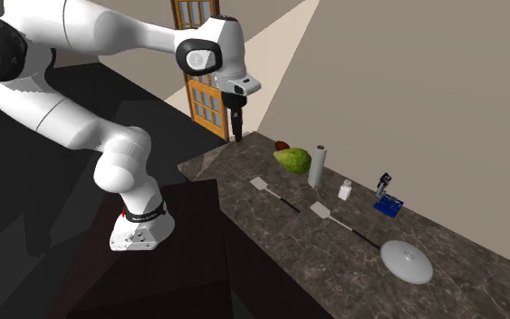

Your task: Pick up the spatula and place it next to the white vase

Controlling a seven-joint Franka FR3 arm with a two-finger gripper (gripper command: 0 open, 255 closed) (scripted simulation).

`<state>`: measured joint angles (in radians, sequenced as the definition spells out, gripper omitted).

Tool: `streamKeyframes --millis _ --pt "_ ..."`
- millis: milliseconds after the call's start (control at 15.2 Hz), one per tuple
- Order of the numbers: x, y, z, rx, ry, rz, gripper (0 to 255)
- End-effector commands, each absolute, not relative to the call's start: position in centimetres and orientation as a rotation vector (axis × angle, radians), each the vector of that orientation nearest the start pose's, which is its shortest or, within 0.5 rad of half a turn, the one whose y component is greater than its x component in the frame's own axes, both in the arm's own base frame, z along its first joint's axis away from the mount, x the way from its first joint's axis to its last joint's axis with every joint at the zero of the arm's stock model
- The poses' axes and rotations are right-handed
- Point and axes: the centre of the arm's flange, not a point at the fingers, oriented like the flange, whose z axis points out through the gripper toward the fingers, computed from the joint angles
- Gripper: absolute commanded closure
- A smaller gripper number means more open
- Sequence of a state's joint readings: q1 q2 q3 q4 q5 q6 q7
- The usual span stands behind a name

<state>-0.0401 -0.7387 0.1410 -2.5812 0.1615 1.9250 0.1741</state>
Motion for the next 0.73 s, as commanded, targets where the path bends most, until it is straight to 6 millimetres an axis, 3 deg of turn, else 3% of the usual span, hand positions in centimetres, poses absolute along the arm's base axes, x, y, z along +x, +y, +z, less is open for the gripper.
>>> streamKeyframes --millis 0,660 --pt "34.4 6.0 47.4 -3.059 0.343 -0.114 0" --pt "40.1 10.4 36.0 -3.002 0.826 -0.108 0"
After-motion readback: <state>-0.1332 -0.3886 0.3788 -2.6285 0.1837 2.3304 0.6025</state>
